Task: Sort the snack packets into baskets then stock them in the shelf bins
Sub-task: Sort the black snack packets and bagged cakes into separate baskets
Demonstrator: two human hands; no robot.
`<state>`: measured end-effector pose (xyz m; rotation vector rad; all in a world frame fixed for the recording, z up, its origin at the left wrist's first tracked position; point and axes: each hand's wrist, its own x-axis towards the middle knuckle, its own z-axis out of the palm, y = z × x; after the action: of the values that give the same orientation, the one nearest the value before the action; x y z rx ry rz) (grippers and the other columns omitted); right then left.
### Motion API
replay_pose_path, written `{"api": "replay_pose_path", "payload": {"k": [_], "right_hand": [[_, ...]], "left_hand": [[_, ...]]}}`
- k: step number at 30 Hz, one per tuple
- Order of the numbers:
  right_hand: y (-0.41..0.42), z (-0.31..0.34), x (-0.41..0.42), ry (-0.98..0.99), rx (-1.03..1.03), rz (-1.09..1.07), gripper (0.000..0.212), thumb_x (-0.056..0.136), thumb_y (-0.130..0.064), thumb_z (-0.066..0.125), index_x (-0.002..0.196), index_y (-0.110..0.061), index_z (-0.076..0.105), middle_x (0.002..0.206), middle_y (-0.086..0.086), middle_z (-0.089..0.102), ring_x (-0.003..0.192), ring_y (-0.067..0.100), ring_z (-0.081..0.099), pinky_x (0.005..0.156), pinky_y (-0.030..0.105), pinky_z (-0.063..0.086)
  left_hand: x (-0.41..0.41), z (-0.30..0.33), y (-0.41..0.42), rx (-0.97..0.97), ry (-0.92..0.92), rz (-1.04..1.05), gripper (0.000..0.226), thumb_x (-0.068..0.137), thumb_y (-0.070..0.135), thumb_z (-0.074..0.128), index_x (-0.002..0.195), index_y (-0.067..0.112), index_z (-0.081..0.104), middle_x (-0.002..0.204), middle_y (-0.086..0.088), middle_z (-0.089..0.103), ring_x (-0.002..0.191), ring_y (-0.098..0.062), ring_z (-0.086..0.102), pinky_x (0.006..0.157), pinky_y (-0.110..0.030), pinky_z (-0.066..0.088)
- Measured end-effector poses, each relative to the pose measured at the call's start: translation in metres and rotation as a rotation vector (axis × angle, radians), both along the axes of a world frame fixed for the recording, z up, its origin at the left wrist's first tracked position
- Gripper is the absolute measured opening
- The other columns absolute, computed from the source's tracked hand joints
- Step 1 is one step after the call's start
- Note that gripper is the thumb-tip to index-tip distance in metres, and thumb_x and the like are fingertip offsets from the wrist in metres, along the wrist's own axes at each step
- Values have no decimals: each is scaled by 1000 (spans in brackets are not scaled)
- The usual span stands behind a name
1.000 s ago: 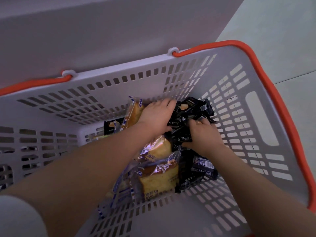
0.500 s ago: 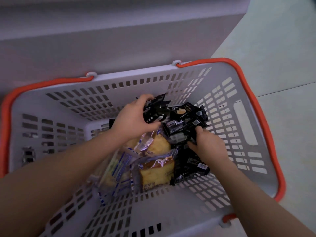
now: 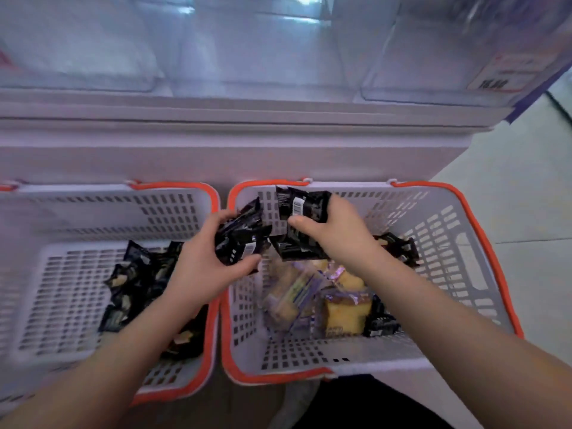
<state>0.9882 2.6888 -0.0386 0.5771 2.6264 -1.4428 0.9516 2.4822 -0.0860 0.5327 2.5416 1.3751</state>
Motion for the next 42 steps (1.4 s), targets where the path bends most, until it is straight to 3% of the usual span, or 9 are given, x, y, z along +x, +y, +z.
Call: {"api": "replay_pose_path", "payload": {"k": [5, 8, 14, 19, 23, 27, 30, 37, 42], "right_hand": [[-97, 7, -43, 38, 87, 289, 24, 83, -28, 68, 101, -14, 58, 93, 2, 65, 93, 23, 61, 66, 28, 43], [-143, -9, -53, -9, 178, 367, 40, 85, -32, 67, 114, -9, 54, 111, 11, 63, 101, 28, 59, 72, 32, 44], [-204, -71, -13, -221, 662, 729, 45, 86, -30, 63, 119, -8, 44, 116, 14, 60, 108, 33, 57, 82, 39, 45], [-215, -98, 22, -186, 907, 981, 52, 82, -25, 66, 124, -6, 44, 125, 13, 53, 117, 29, 48, 97, 37, 35], [-204, -87, 19, -88, 791, 940, 47, 87, -33, 58, 124, -7, 45, 128, 12, 49, 123, 28, 41, 105, 36, 29], [-185, -75, 18, -49, 760, 880, 32, 92, -22, 47, 121, -8, 49, 126, 10, 51, 122, 26, 41, 105, 36, 30], [-172, -69, 23, -13, 752, 835, 36, 93, -15, 43, 128, -8, 47, 136, 9, 47, 130, 23, 36, 113, 35, 24], [-114, -37, 28, 35, 802, 805, 48, 92, -23, 45, 137, -9, 38, 146, 8, 36, 136, 21, 29, 113, 32, 20], [-19, -17, 44, -222, 823, 739, 36, 95, -32, 44, 125, -12, 46, 129, 8, 48, 120, 26, 44, 95, 35, 38]], "left_hand": [[14, -21, -92, -81, -167, 335, 64, 69, 33, 80, 122, 29, 45, 107, 12, 56, 98, -7, 54, 81, -21, 41], [19, -39, -130, -141, -249, 459, 69, 70, 33, 80, 127, 19, 44, 118, -3, 60, 105, -22, 58, 77, -27, 42], [27, -68, -164, -196, -468, 531, 68, 70, 28, 79, 125, 6, 45, 115, -14, 62, 104, -29, 60, 85, -36, 50], [40, -71, -168, -222, -378, 512, 73, 73, 22, 77, 132, 7, 38, 121, -11, 59, 109, -25, 58, 91, -33, 46], [43, -72, -161, -250, -311, 273, 71, 82, 18, 67, 141, 8, 29, 136, -11, 46, 123, -24, 47, 105, -34, 37], [41, -81, -156, -628, -433, -190, 83, 87, 36, 58, 150, 13, 8, 157, -11, 10, 144, -22, 9, 116, -30, 12], [38, -77, -152, -785, -354, -202, 80, 89, 40, 53, 150, 14, 8, 158, -7, 7, 145, -24, 4, 118, -38, 10], [37, -4, -68, -205, 102, -200, 36, 90, 16, 51, 126, 12, 53, 125, -3, 54, 118, -16, 47, 99, -19, 30], [45, 8, -12, -177, 161, -392, 31, 90, 14, 50, 119, 9, 57, 118, -7, 58, 112, -20, 51, 95, -24, 34]]}}
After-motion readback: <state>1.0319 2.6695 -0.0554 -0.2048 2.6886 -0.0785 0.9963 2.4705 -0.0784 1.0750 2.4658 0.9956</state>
